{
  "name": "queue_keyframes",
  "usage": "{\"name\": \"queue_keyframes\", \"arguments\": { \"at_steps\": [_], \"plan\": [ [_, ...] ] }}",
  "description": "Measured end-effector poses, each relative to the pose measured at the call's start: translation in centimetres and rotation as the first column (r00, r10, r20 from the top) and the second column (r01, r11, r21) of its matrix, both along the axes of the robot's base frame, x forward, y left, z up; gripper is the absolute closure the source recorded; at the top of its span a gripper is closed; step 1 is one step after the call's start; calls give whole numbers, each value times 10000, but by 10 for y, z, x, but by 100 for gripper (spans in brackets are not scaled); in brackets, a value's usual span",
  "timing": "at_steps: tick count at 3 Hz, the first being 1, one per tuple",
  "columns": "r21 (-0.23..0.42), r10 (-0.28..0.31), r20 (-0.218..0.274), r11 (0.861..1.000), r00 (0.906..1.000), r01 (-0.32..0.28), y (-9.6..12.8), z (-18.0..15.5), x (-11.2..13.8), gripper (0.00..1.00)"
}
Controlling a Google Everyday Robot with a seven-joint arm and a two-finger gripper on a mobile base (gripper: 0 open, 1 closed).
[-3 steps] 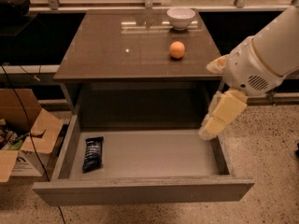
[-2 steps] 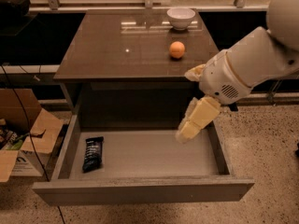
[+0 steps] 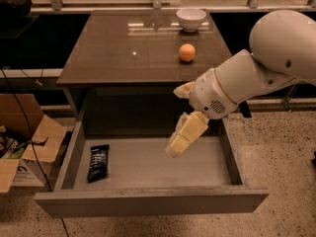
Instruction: Pick rxbar blueberry from top drawer and place on counter
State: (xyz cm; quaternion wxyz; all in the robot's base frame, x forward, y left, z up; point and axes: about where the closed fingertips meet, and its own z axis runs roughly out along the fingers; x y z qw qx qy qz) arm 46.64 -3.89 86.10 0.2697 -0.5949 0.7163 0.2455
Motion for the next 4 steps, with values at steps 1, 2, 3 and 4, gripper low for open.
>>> {"name": "queue_keyframes", "arguments": {
  "at_steps": [1,2,3,4],
  "plan": [
    [225,-30,-133,9997,9999,33,8,-9,3,0],
    [769,152,-186,9969,9997,-137,44,-36,19,0],
    [1192,157,-157,9928,9998,-137,71,-58,32,0],
    [1658,453,-261,9853,9986,-404,110,-90,40,0]
  ]
}}
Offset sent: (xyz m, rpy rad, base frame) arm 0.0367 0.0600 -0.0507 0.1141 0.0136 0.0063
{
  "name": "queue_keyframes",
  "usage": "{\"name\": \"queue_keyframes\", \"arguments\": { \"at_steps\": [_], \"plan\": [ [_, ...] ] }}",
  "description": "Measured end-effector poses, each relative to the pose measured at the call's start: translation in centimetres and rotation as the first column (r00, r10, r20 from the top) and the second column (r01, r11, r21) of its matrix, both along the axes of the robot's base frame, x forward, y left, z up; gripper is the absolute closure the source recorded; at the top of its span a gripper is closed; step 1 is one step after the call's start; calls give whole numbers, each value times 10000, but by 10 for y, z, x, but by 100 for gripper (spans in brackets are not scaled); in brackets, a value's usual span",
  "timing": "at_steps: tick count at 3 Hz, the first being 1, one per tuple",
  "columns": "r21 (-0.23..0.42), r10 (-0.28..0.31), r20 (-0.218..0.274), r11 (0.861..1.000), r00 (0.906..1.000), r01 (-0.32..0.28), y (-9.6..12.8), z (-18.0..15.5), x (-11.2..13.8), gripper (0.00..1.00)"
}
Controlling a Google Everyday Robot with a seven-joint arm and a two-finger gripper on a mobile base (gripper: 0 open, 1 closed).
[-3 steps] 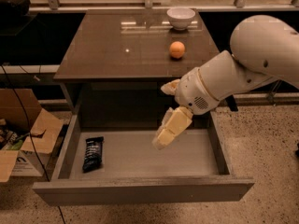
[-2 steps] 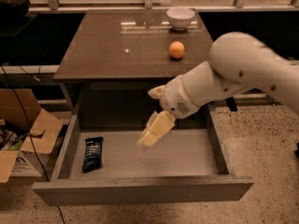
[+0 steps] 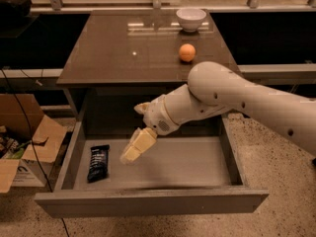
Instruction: Pick rxbar blueberry from top drawer and place on counter
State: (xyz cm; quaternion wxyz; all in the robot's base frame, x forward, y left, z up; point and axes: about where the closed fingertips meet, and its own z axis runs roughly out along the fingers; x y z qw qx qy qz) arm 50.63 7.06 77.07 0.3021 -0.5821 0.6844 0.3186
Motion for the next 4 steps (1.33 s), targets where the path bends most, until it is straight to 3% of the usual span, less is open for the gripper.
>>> {"name": "queue_keyframes", "arguments": {
  "at_steps": [3,4],
  "plan": [
    [1464,732,-189,9868,9971,-696,95,-83,12,0],
    [1710,611,-466,9839,9970,-523,114,-113,12,0]
  ]
}}
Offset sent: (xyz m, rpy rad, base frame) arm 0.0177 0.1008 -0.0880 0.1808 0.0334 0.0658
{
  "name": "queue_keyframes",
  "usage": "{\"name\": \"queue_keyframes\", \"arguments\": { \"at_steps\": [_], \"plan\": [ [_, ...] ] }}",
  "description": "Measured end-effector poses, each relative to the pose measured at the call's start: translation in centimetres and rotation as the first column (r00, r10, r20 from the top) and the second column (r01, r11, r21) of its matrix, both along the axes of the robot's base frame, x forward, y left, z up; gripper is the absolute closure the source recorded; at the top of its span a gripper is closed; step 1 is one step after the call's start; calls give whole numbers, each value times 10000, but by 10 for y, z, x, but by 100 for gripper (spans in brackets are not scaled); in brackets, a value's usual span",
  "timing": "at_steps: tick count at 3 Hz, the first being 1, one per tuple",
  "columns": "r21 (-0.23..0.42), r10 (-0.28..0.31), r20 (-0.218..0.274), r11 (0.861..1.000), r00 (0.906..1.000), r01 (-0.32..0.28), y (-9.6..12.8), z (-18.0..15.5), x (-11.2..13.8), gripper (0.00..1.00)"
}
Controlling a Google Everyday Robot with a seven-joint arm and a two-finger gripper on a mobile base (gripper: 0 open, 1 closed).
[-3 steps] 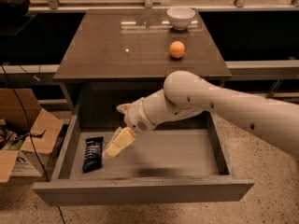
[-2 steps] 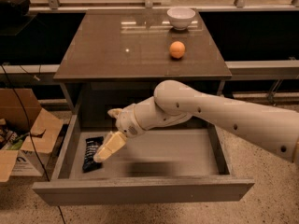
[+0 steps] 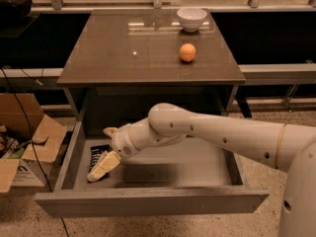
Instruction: Pick rxbar blueberry from top drawer and place on counter
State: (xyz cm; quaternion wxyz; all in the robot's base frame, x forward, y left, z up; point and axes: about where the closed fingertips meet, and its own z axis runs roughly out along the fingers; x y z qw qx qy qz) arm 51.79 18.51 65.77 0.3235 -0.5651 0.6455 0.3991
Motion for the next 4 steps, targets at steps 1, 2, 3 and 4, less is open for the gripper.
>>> {"name": "queue_keyframes", "arguments": {
  "at_steps": [1,2,3,4],
  "plan": [
    [-242,-250,-167,9994,9995,246,8,-26,4,0],
    [-702,-458,-158,9965,9988,446,6,-47,8,0],
    [-1176,-606,-213,9914,9979,577,7,-59,6,19],
    [-1487,-714,-223,9866,9972,673,7,-64,2,42]
  ]
}}
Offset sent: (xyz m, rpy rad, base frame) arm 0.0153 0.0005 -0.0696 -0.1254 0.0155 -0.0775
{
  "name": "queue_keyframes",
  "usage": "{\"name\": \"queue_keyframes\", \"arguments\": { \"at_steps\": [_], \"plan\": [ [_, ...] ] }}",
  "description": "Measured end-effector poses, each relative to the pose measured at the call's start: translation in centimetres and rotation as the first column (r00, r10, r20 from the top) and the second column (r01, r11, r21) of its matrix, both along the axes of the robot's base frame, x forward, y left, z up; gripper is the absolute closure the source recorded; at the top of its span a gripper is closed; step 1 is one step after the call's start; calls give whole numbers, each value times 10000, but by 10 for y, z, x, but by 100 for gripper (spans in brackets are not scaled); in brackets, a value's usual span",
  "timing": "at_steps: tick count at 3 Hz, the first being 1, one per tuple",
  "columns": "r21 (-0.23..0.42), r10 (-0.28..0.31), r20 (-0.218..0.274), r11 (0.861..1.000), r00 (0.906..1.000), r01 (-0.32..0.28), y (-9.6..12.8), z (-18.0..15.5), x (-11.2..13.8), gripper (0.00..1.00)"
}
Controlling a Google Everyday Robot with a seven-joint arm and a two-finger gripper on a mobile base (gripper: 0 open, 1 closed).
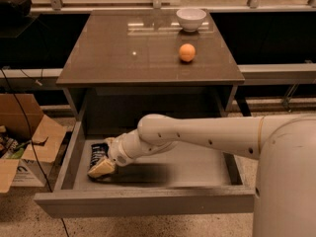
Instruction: Pick rxbar blueberry from top drawer and place on counter
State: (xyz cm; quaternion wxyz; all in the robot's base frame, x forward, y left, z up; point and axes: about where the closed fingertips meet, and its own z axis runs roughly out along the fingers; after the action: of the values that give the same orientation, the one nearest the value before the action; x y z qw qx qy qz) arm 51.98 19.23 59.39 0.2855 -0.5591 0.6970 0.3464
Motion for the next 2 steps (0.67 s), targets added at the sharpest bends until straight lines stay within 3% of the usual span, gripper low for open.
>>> {"name": "queue_keyframes", "arguments": {
  "at_steps": [2],
  "plan": [
    [-110,-59,-13,9999,10000,59,0,4,1,89]
  ]
}}
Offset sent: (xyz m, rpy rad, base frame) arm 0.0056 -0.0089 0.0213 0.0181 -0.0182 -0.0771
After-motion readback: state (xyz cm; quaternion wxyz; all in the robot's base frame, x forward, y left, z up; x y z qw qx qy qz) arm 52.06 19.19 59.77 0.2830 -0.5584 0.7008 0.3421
